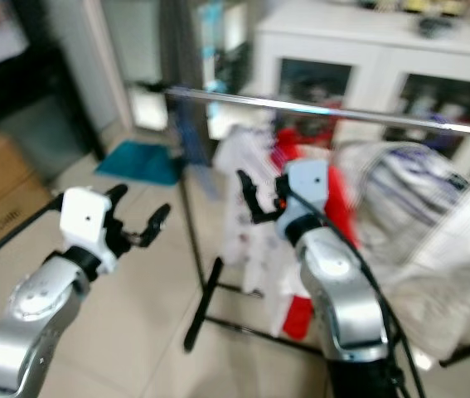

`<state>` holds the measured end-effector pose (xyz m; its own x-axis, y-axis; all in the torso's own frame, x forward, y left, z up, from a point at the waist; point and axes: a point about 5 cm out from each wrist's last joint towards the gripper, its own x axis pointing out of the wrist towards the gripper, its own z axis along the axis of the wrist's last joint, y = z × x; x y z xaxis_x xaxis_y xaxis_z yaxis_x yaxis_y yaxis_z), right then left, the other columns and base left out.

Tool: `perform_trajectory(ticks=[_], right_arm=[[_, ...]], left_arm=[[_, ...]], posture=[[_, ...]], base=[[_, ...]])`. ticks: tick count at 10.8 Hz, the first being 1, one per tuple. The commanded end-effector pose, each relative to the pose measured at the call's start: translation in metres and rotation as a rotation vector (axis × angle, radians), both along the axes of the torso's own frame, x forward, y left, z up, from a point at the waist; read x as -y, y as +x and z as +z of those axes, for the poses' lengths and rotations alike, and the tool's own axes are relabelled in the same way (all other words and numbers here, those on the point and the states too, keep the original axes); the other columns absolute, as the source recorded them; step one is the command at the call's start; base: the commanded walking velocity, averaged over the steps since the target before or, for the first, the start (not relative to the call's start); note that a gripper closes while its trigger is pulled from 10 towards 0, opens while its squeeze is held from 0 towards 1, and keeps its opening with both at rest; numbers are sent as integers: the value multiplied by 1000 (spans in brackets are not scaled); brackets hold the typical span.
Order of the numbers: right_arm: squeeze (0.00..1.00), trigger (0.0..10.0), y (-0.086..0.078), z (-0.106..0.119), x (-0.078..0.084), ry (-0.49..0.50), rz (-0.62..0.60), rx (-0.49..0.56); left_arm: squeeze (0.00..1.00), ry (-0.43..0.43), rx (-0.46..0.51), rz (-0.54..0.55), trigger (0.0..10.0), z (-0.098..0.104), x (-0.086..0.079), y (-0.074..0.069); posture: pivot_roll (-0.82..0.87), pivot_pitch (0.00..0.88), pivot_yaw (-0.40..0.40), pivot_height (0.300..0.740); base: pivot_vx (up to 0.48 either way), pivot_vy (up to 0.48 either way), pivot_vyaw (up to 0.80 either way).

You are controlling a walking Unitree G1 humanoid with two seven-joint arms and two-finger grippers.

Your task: Hang hanger

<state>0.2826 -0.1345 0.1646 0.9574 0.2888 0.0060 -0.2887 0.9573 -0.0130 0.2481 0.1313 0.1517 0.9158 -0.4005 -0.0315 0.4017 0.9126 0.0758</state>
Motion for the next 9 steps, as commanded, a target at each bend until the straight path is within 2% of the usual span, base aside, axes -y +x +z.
perform_trajectory(ticks=[1,4,5,6,7,9], right_arm=[[0,10000,2,6,-2,0,23,28],[0,10000,6,12,-8,2,89,52],[0,10000,8,11,-9,8,106,18],[0,10000,13,11,-10,4,131,-17],[0,10000,22,14,-10,7,128,-50],[0,10000,32,16,-8,16,134,-105]], left_arm=[[816,11,5,-12,10000,2,0,0],[808,3,7,-12,10000,3,1,-1],[729,-27,10,-31,10000,4,4,-2],[643,-45,-16,-80,10000,2,8,-7],[553,5,-52,-190,10000,-6,10,-19],[522,42,-101,-289,10000,-13,7,-30]], posture=[[-72,0,59,740],[-71,0,51,740],[-70,0,46,740],[-72,0,41,740],[-68,0,35,740],[-66,0,29,740]], base=[[349,0,0],[350,0,0],[0,0,0],[0,0,0],[0,0,0],[0,0,0]])
